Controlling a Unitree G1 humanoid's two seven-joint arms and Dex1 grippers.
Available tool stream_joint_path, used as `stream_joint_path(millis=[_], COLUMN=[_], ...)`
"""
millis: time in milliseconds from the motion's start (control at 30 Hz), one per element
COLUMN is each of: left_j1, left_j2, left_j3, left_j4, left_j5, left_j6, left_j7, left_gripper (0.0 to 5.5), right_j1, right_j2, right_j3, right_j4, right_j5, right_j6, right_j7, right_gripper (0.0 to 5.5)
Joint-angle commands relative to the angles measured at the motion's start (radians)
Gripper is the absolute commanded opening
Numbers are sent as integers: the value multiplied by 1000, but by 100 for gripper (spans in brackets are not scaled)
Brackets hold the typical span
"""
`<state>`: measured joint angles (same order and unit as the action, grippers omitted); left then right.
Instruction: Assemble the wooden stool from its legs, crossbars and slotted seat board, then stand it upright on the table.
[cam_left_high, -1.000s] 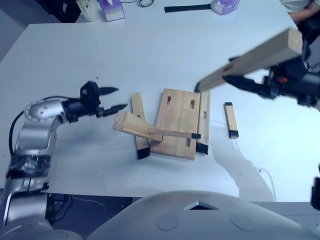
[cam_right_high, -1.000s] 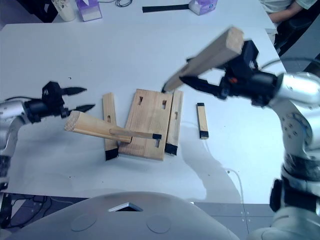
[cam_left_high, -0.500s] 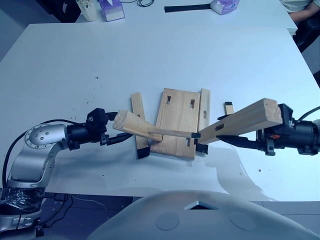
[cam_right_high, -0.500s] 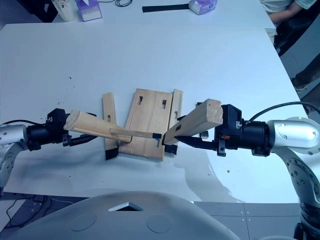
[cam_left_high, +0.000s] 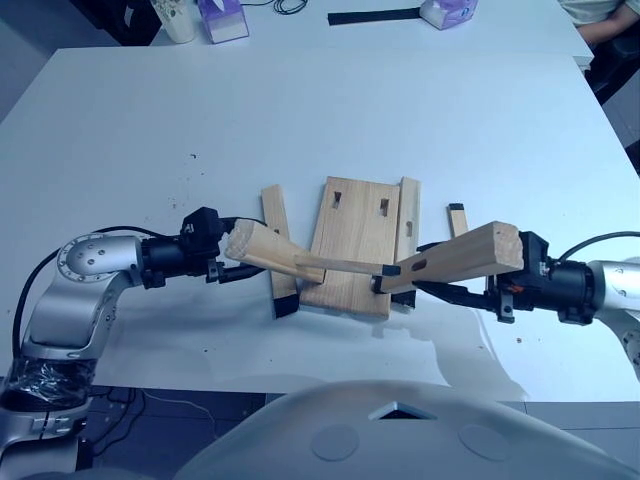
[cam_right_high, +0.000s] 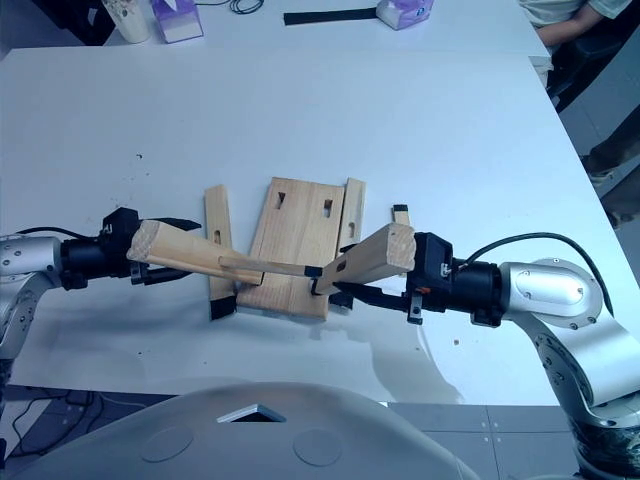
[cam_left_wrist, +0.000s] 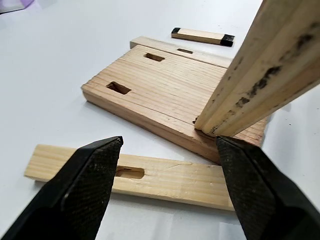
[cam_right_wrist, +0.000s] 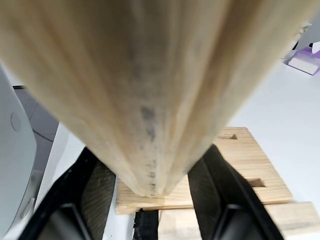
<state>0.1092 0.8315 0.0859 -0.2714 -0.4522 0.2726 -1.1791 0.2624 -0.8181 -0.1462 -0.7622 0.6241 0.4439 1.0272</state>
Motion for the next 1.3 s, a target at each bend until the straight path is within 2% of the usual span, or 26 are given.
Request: stream_joint_path(millis=[33, 633, 1067, 1300], left_j1=[-22, -45, -72, -36], left_j2=[14, 17, 2, 12], left_j3=[-11, -65, -114, -115], left_j4=[9, -64, -75, -77], left_j5=[4, -16, -13, 1], left_j6=[6, 37, 41, 14], left_j7=[-11, -38, -21, -26], left_gripper=[344, 344, 344, 344], right_j1=[-2, 38, -105, -108], right_j2=[7, -47, -105, -149], right_j3=[39, 141, 194, 221], right_j4=[34, 155, 224, 245], right_j5=[-51, -135, 4, -43], right_j6=[-52, -174, 1, -28], right_j7=[-2, 58, 82, 105], right_gripper=[201, 201, 201, 201])
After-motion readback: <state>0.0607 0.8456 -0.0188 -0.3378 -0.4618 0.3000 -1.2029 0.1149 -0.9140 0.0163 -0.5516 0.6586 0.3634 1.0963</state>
